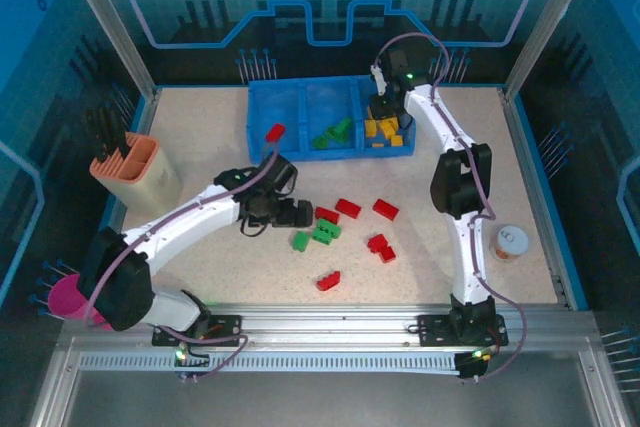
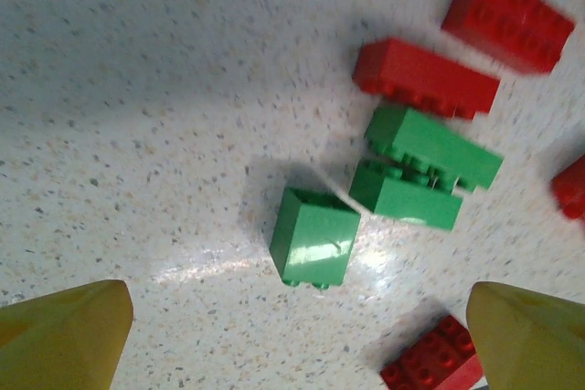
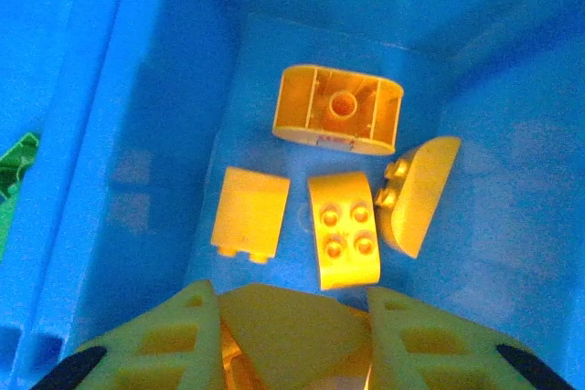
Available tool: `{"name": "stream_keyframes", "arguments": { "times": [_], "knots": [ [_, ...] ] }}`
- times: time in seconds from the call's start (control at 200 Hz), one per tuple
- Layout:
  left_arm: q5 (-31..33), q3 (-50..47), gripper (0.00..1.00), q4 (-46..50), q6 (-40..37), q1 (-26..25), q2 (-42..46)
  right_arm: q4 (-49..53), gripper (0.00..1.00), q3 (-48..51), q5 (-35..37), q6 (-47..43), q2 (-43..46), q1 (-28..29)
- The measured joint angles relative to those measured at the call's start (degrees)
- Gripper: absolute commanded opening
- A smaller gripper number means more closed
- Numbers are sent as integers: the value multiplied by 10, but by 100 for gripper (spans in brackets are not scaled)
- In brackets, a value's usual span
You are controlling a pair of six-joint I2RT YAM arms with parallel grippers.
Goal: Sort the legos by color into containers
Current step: Place the lego in the container, then pick up the lego from the middle-left of the table.
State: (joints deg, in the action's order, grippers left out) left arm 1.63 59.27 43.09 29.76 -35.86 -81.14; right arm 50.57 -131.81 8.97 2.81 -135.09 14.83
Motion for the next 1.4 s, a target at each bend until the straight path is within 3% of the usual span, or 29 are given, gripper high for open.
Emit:
{"name": "stream_keyframes", "arguments": {
  "times": [0.165, 0.691, 0.931, 1.166, 1.401],
  "knots": [
    [32, -19, 91, -8, -15, -43, -34, 7, 39, -7, -9, -1, -12, -1],
    [59, -23, 85, -36, -45, -74, -121, 9, 61, 6, -25, -7, -12, -4],
    [66, -23, 80, -47, -47, -78, -142, 9, 62, 7, -34, -10, -9, -4],
    [65, -19, 68, -57, -57, -78, -165, 9, 64, 45, -37, -10, 56, -4],
    [61, -12, 43, -63, -62, -78, -186, -10, 66, 151, -37, -7, 188, -4]
  ]
}}
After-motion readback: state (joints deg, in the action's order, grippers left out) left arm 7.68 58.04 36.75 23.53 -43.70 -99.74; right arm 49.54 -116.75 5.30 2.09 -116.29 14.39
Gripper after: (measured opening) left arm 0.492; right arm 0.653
